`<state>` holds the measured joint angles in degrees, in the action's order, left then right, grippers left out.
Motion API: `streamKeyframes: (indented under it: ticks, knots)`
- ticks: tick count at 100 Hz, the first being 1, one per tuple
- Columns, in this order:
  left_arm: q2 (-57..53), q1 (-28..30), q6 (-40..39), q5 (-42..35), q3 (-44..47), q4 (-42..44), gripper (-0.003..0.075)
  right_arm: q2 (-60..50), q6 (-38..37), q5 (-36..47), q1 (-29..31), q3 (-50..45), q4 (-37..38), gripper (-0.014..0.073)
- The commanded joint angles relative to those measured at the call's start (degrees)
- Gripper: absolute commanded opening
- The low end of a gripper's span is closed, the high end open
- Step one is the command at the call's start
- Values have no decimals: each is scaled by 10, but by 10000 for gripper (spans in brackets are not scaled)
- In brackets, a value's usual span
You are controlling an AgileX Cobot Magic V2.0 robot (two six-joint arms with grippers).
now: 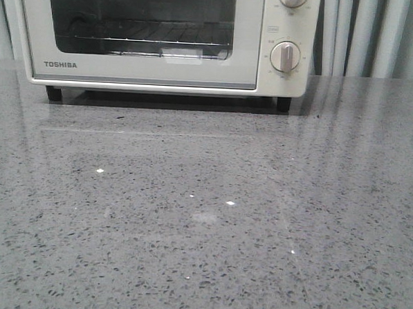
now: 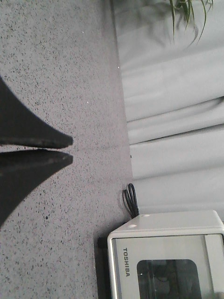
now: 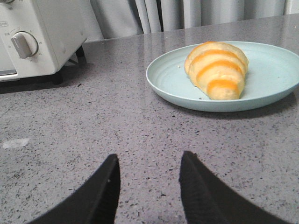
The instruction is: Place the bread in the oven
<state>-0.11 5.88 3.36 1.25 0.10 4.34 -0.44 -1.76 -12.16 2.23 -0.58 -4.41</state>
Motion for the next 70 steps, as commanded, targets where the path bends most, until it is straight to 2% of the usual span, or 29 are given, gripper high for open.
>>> streamKeyframes:
  ticks: [1, 37, 70]
  knots:
    - [-16, -5, 1, -50, 12, -6, -21, -12, 5, 51, 3, -14, 5, 274]
    - [-16, -5, 1, -54, 12, -6, -21, -12, 5, 51, 3, -14, 5, 274]
    - [-16, -5, 1, -138, 12, -6, -21, -12, 5, 51, 3, -14, 5, 274]
